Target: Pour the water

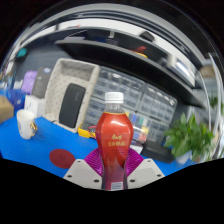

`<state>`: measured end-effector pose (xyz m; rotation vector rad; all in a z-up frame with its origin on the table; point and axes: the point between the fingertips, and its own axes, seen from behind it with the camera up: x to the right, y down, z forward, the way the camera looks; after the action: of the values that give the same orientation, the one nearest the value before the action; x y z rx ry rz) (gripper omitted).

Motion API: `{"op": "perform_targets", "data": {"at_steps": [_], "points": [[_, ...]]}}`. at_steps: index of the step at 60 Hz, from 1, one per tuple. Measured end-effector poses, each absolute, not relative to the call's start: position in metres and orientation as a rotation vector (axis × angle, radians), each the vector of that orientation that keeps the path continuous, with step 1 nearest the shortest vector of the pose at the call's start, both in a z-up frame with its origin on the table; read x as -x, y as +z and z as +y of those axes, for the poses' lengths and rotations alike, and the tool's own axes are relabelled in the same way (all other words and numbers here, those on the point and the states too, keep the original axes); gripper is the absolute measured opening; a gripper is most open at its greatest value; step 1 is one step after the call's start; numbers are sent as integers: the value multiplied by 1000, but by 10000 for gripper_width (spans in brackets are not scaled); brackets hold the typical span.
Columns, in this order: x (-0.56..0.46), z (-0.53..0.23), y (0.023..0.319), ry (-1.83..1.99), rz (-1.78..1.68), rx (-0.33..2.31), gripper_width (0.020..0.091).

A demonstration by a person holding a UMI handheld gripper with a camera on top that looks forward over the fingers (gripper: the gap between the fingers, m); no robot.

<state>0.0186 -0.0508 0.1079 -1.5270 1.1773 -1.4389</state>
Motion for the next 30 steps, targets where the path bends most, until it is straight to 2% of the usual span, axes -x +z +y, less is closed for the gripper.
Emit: {"op": "perform_targets", "data": {"at_steps": [16, 30], "points": [[-62, 38, 148, -1873, 561, 1996, 248], [-86, 104, 158, -2126, -54, 2228, 246]]}}
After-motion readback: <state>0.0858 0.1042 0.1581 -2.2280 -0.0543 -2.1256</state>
